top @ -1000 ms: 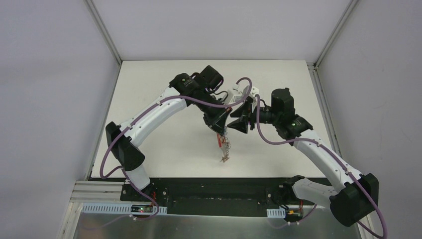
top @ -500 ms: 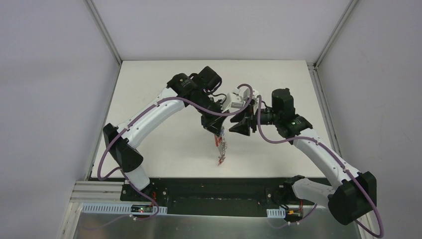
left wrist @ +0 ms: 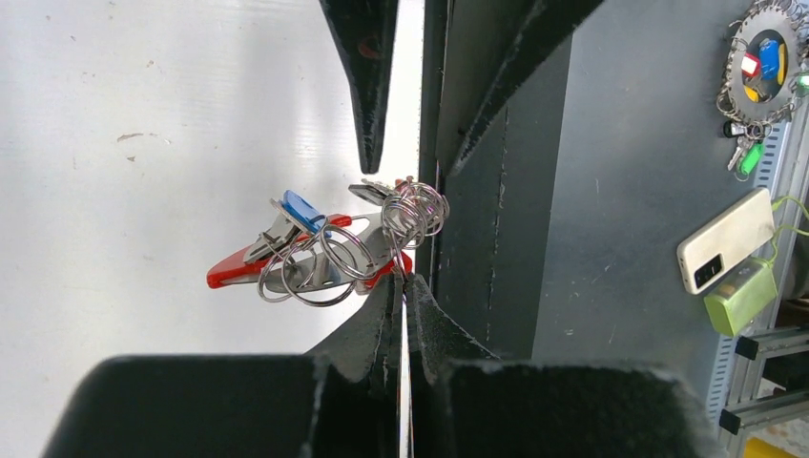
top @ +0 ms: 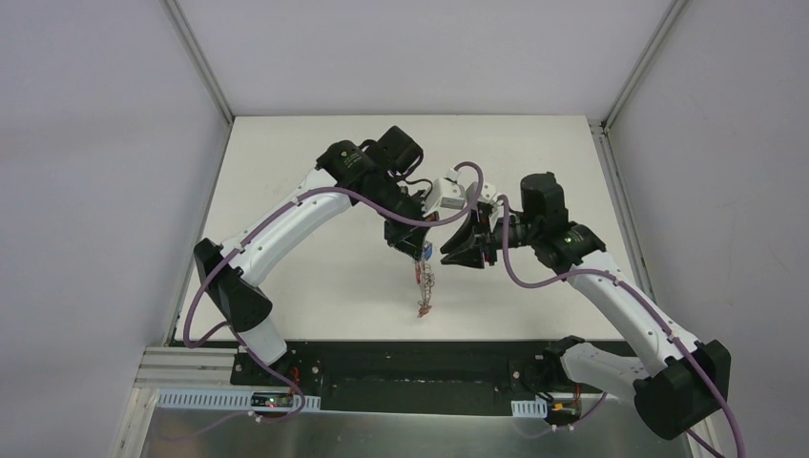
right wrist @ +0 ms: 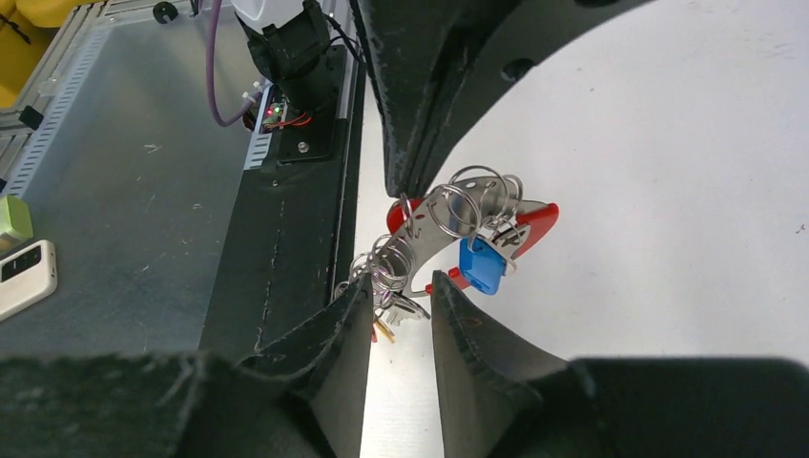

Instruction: Put the keys on the keyring

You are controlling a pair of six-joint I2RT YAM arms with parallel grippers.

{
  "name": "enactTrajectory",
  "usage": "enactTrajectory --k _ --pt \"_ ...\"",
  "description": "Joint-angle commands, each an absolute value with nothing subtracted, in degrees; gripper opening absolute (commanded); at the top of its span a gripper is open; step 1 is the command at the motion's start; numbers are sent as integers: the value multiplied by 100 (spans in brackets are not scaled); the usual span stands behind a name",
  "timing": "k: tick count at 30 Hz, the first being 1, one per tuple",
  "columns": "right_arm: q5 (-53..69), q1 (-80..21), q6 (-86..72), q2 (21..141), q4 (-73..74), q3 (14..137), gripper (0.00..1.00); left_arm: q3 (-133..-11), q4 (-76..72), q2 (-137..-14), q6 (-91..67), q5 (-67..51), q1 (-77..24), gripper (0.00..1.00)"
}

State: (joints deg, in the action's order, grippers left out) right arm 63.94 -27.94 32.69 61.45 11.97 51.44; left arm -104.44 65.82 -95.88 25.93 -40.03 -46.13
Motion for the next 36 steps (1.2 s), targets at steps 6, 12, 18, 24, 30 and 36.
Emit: enactTrajectory --k 6,12,18,24,30,36 --pt "6233 -3119 3224 6234 944 5423 31 -10651 6443 -9560 2366 -4378 -4623 0" --pt "6115 -3257 3091 6322 773 5421 31 -10619 6361 -9597 2280 -4632 -4623 0" --pt "6152 -3271 2787 6320 348 5221 29 -10506 6090 -9536 2180 -4804 -4600 0" --pt "6373 -3045 2616 6202 80 5071 26 -10304 5686 -9367 1991 -4868 -4413 0" --pt "6667 -2793 2129 6092 -434 4947 27 -9965 5133 -9148 1772 -5070 -4219 0" --pt "6807 -2739 1982 6108 -561 4944 30 -9786 4924 -9062 1767 -5265 -4201 0"
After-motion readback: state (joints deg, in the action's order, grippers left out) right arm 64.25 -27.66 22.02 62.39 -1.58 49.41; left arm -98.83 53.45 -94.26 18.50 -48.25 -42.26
